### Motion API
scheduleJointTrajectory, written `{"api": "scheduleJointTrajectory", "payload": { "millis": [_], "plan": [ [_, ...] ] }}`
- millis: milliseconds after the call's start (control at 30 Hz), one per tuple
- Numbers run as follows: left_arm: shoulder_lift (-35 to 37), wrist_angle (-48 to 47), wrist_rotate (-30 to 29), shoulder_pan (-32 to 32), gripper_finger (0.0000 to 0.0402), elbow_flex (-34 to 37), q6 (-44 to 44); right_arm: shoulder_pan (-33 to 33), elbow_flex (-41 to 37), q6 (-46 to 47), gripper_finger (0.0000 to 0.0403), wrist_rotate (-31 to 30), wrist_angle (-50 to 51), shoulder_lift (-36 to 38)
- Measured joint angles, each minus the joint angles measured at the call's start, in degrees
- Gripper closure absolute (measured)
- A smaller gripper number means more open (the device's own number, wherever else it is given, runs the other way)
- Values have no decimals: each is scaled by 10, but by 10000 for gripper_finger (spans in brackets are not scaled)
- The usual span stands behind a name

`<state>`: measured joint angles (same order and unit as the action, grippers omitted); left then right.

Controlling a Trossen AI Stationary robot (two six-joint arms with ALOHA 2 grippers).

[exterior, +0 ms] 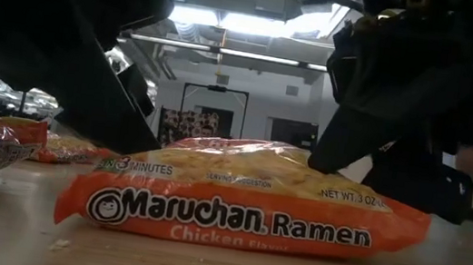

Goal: Sort Maruchan noodles
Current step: Put the bottom right orange noodle pack into the gray bin

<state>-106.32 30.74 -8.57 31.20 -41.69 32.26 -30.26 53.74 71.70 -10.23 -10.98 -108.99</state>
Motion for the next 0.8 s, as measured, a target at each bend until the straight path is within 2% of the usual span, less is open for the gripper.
{"api": "scheduleJointTrajectory", "payload": {
  "millis": [267,500,800],
  "plan": [
    [-1,-14,-57,16,220,1,-29,-1,-1,-32,150,-45,-41,-1],
    [-1,-14,-61,15,220,2,-35,0,-1,-40,150,-62,-54,-18],
    [-1,-16,-66,16,220,3,-40,-2,-1,-34,150,-81,-126,-57]
  ]
}}
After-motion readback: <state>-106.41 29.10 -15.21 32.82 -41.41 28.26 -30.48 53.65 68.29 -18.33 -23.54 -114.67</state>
